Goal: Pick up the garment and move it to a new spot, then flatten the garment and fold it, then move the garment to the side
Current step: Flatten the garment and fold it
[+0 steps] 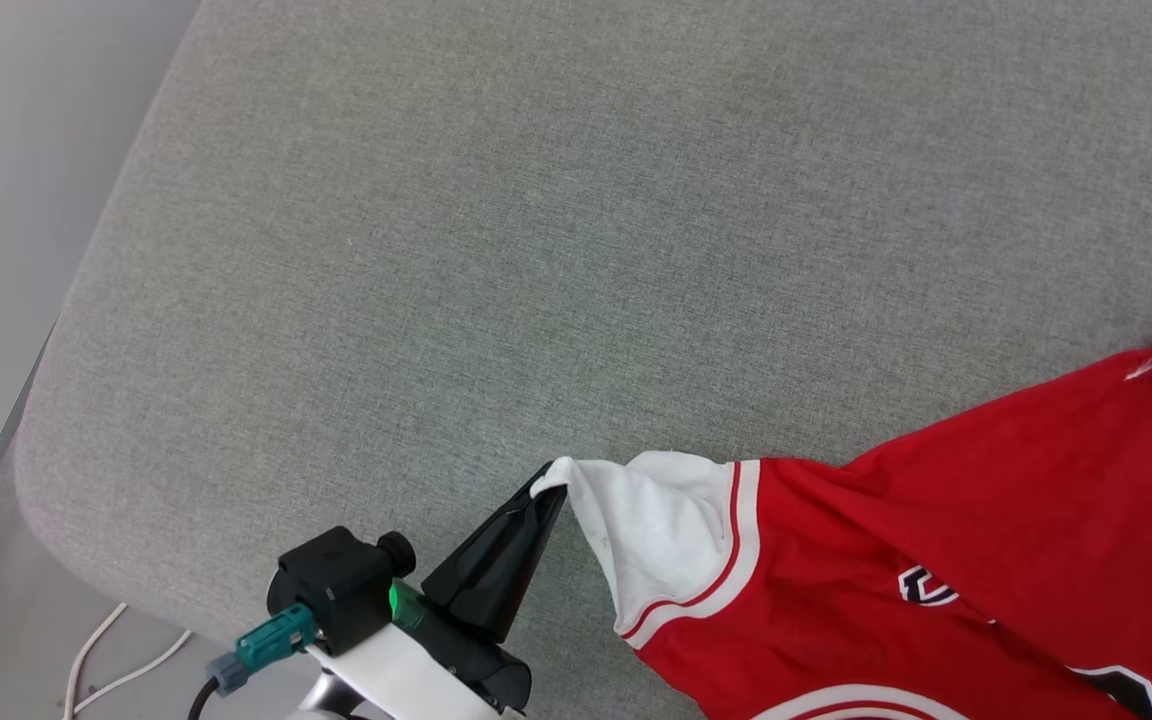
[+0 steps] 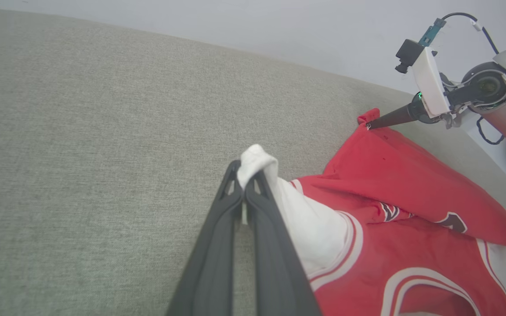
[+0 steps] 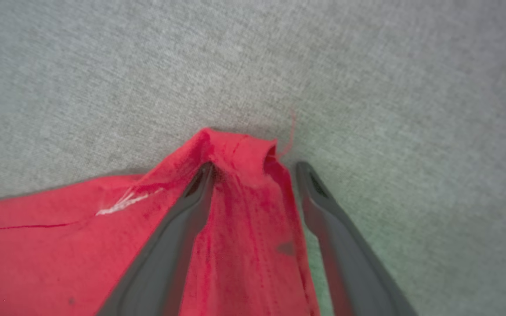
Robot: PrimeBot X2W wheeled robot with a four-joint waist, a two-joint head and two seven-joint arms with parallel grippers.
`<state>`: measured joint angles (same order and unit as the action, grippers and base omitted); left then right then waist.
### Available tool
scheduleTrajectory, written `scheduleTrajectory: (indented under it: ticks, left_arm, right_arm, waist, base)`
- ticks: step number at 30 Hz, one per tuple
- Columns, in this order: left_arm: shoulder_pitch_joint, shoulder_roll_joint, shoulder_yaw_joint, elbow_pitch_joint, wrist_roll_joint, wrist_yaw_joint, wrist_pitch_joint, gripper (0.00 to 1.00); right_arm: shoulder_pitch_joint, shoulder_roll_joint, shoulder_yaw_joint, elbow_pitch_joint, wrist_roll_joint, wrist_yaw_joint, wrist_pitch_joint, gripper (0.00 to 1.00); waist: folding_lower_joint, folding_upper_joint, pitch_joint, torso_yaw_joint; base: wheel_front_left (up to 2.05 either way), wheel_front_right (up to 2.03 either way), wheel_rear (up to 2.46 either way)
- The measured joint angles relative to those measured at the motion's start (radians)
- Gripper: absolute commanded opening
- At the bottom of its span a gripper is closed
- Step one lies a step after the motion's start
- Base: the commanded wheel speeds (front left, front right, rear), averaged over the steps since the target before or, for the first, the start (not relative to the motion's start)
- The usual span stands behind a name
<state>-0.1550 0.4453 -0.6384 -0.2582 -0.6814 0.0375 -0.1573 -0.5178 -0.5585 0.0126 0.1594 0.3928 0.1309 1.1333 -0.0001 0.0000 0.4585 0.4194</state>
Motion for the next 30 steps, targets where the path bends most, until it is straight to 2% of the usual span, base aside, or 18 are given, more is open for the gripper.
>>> scheduleTrajectory:
  ticks: [1,8,16,22,30]
  left_arm:
    - [-0.002,0.0,0.0,0.002,-0.001,0.0,0.0,0.0]
    - [-0.005,0.009,0.01,0.01,-0.002,0.008,0.0,0.0]
    - [0.007,0.065,0.051,-0.013,-0.002,0.036,0.012,0.0]
    - [0.016,0.133,0.11,-0.069,-0.006,0.064,0.023,0.0]
    - [-0.008,0.238,0.226,-0.169,-0.006,0.096,0.041,0.0]
  right_arm:
    - [-0.001,-0.001,0.002,0.004,0.002,0.0,-0.008,0.0]
    - [-0.022,0.03,0.01,0.071,0.01,0.0,-0.113,0.0]
    - [-0.032,0.055,0.034,0.102,0.057,0.0,-0.235,0.0]
    - [-0.034,0.037,0.055,0.055,0.097,0.0,-0.309,0.0]
    - [-0.036,0.025,0.063,-0.107,0.156,0.0,-0.36,0.0]
  waist:
    - [0.0,0.0,-0.001,0.0]
    - [0.0002,0.0,-0.045,-0.017]
    - [0.0001,0.0,-0.157,-0.071]
    - [0.0001,0.0,-0.261,-0.134]
    - [0.0001,0.0,-0.363,-0.251]
  base:
    - [0.0,0.0,0.0]
    - [0.0,0.0,0.0]
    - [0.0,0.0,0.0]
    - [0.0,0.0,0.0]
    - [0.0,0.0,0.0]
